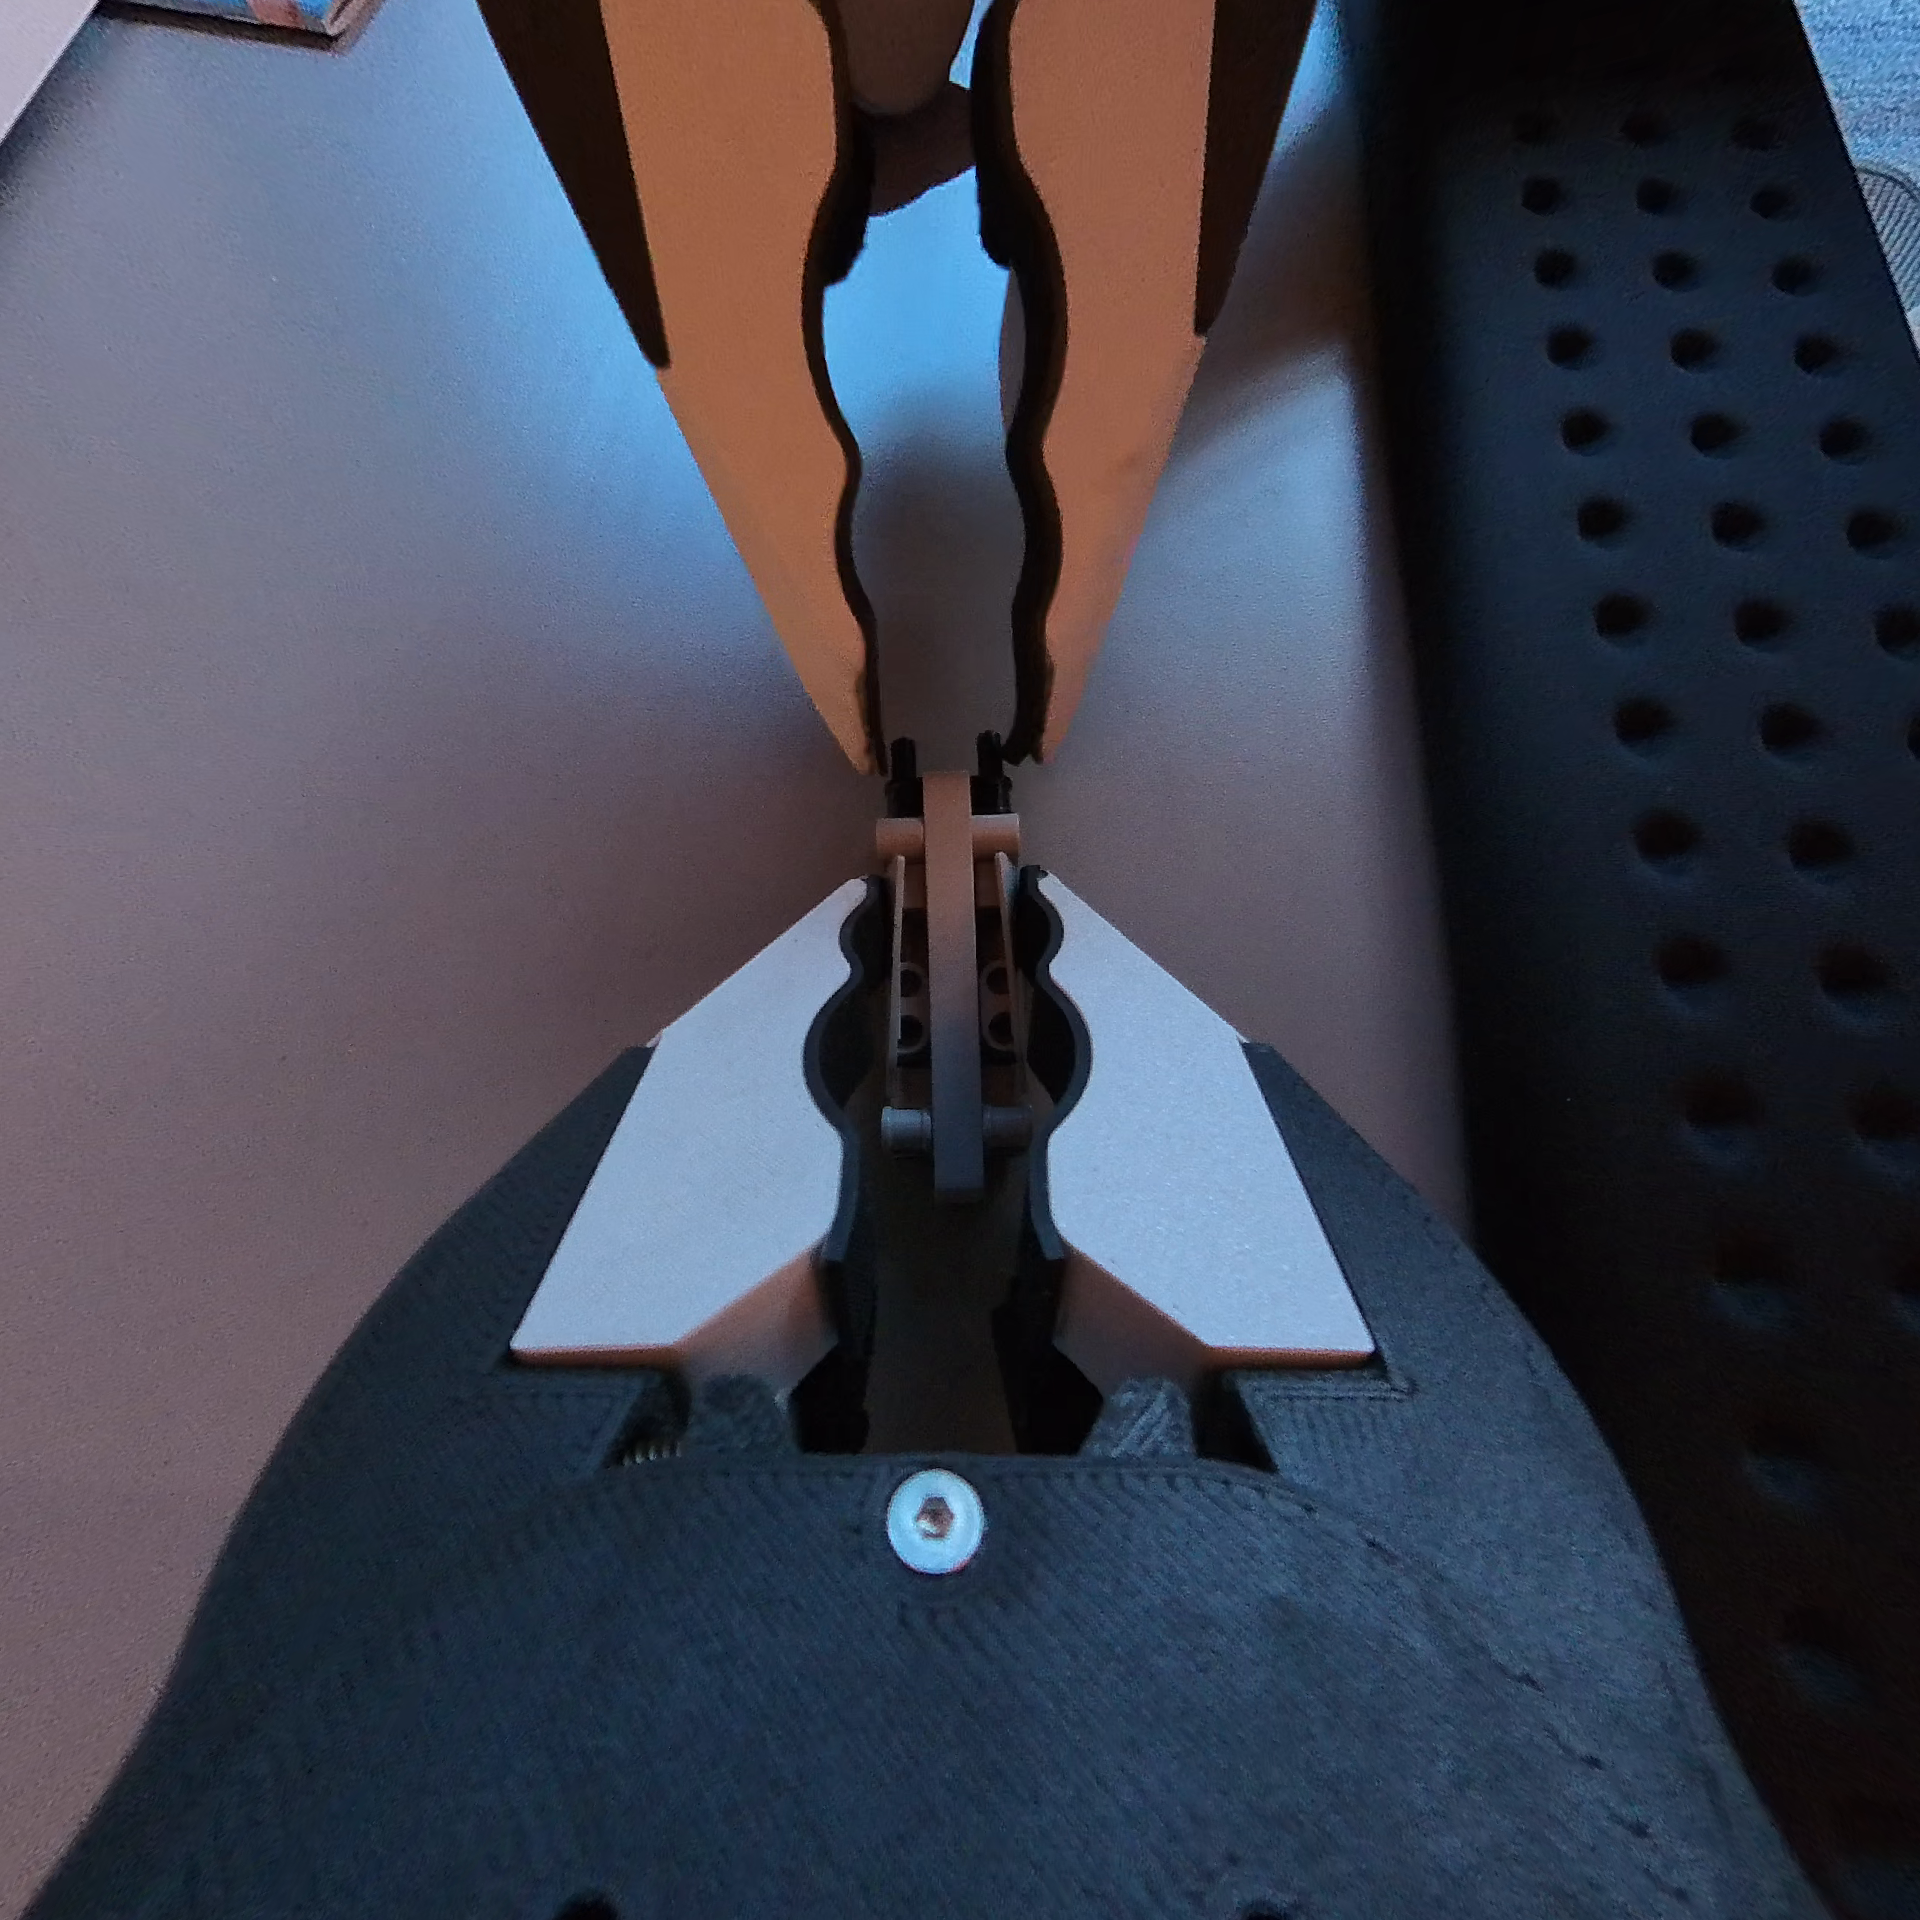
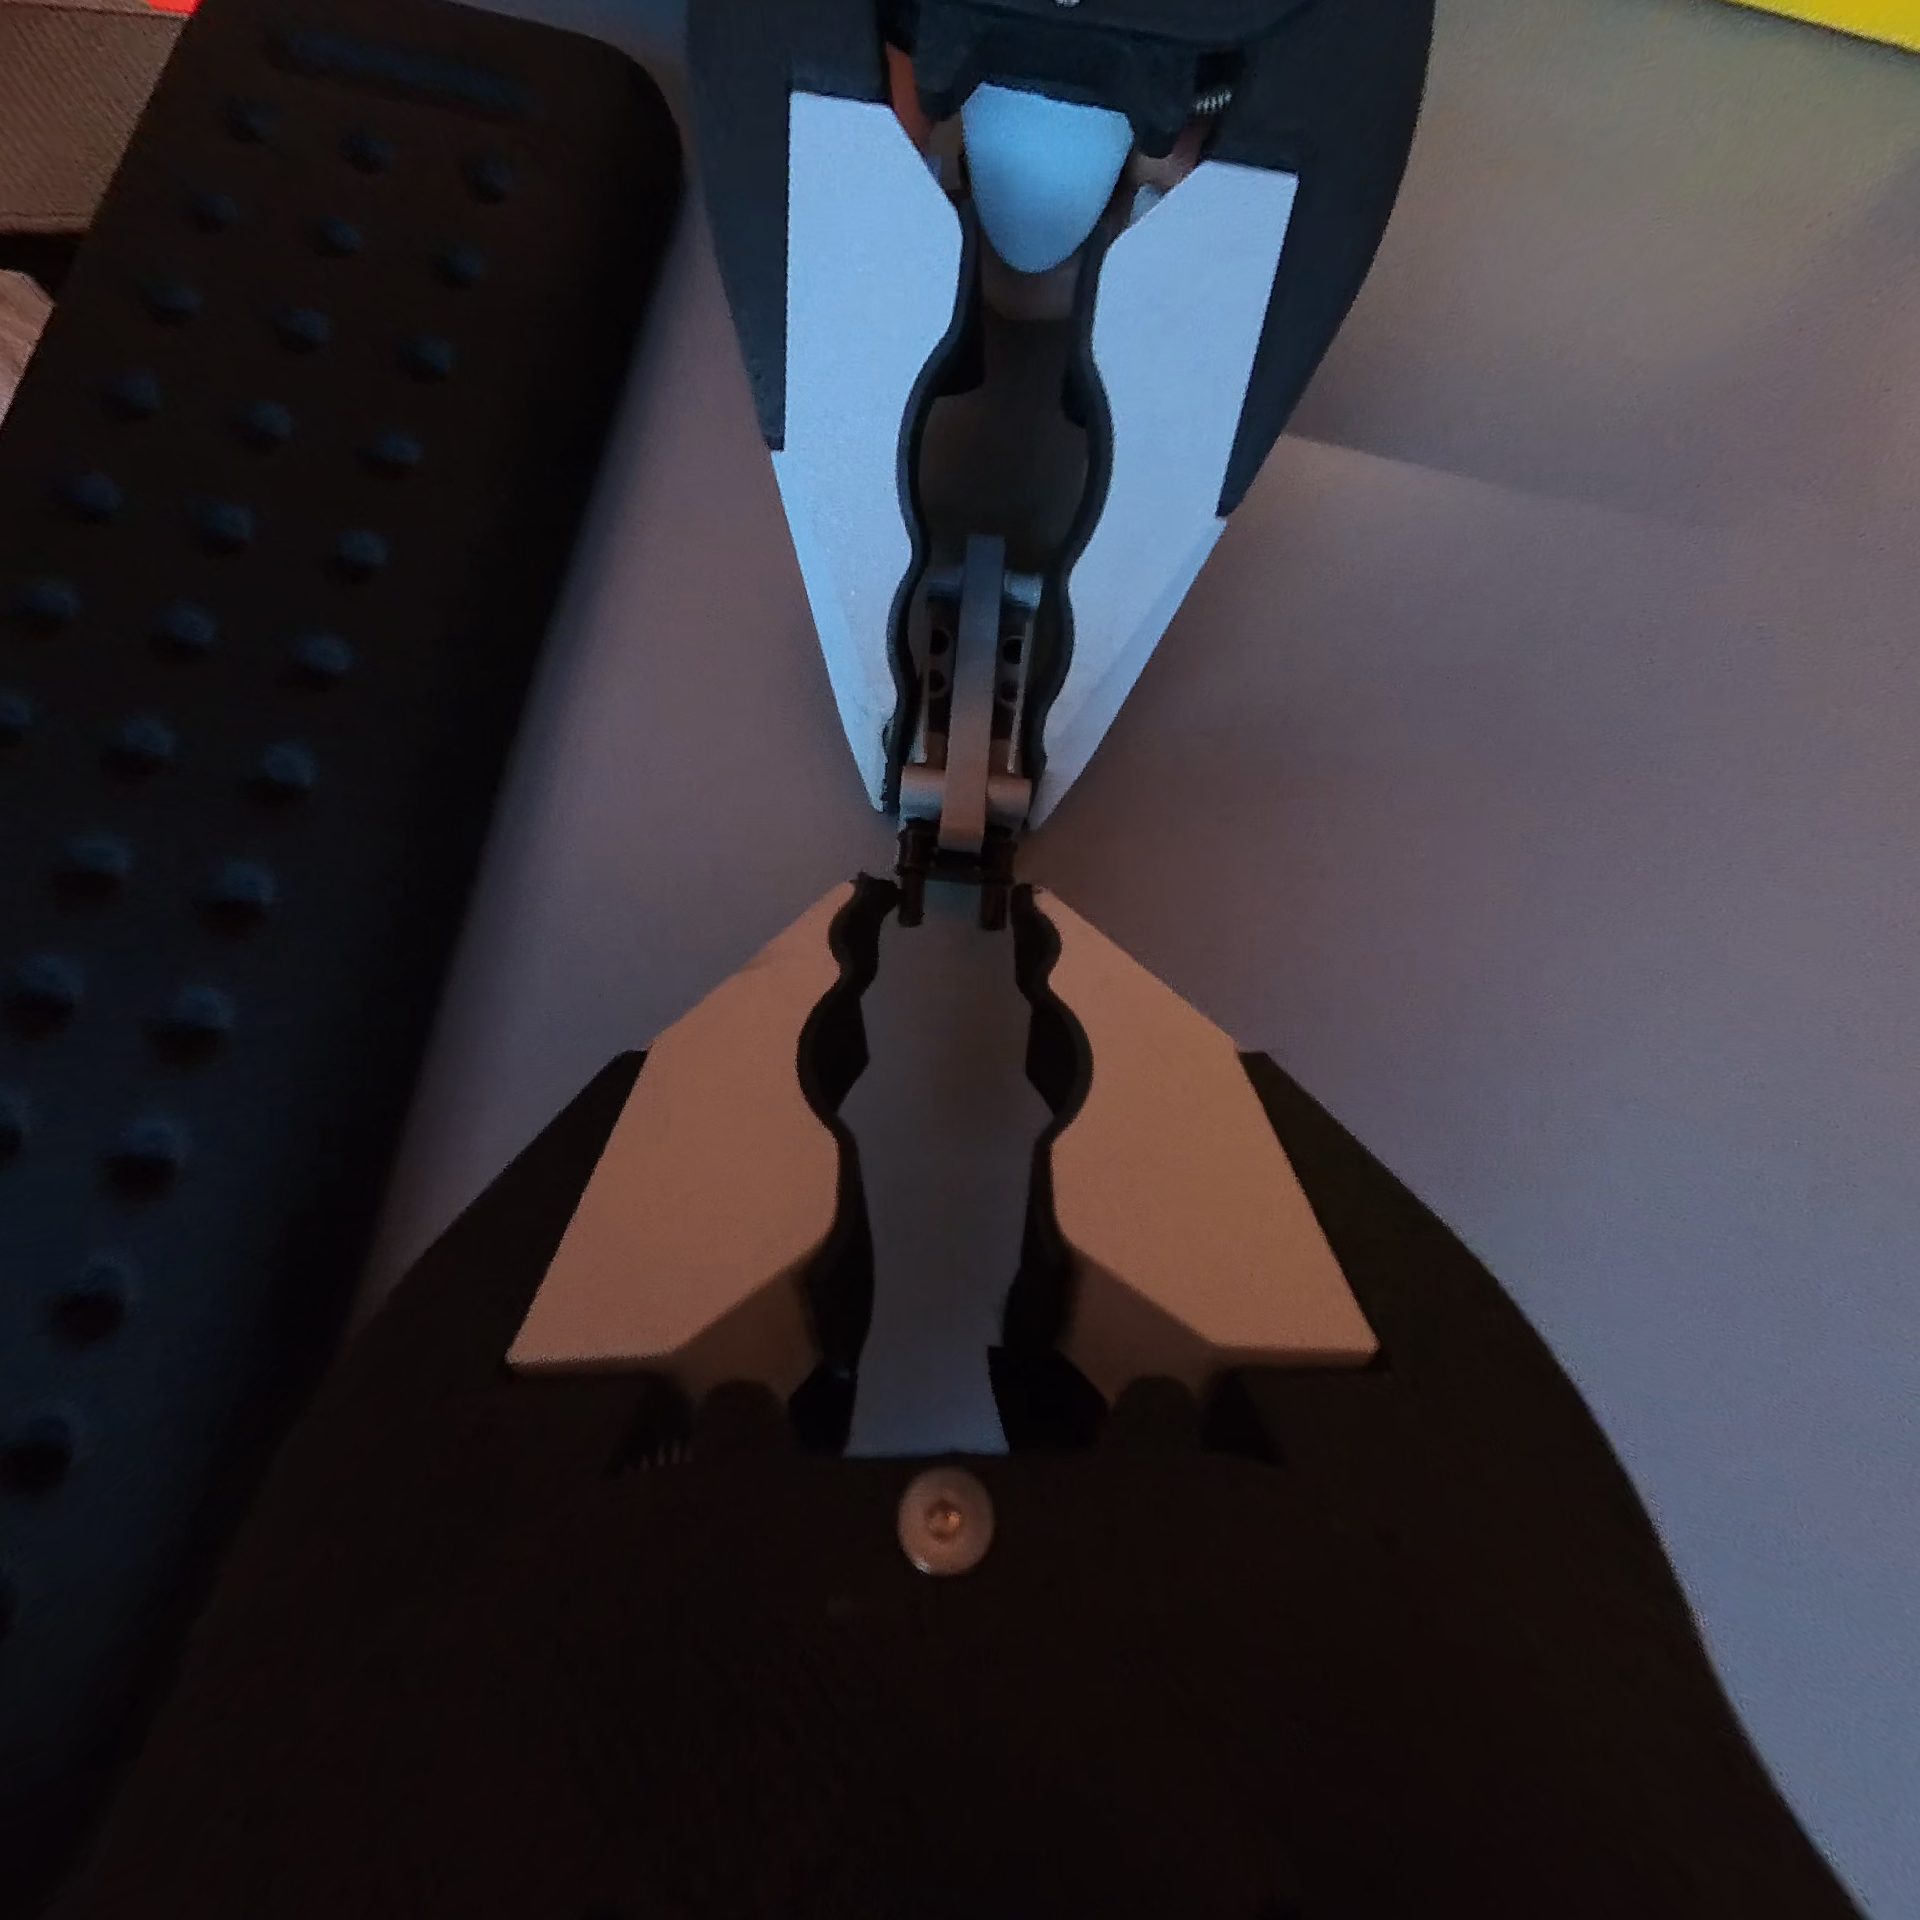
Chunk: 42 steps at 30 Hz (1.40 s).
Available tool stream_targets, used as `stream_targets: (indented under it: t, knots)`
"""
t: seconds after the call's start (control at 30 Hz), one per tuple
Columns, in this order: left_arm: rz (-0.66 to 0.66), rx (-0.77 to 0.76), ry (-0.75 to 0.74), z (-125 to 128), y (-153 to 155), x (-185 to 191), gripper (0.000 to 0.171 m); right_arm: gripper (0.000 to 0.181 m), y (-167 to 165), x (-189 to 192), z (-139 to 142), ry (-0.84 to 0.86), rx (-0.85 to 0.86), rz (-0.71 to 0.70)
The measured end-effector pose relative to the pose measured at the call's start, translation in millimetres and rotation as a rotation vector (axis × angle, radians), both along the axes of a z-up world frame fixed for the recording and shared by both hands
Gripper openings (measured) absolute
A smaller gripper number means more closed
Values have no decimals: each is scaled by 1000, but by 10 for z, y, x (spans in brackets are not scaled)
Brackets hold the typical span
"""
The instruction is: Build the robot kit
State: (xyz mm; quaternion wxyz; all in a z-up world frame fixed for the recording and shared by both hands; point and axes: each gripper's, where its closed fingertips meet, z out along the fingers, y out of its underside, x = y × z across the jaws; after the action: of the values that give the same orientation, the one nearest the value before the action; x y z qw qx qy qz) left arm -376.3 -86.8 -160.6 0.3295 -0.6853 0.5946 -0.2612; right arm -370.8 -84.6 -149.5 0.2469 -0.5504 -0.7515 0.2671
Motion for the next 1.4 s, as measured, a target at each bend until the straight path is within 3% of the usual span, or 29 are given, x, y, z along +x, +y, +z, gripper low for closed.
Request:
stream_targets:
  t: [0.67, 0.87, 1.4]
  knots:
    - [-5, 2, 0, -1, -8, 2, 24, 20, 2, -13, -23, -4, -69, -32]
    - [-5, 3, 0, -1, -9, 2, 24, 27, -29, -9, -26, -2, -66, -14]
    - [-1, 7, 1, 1, -7, 5, 24, 19, 17, -27, -31, 3, -8, -27]
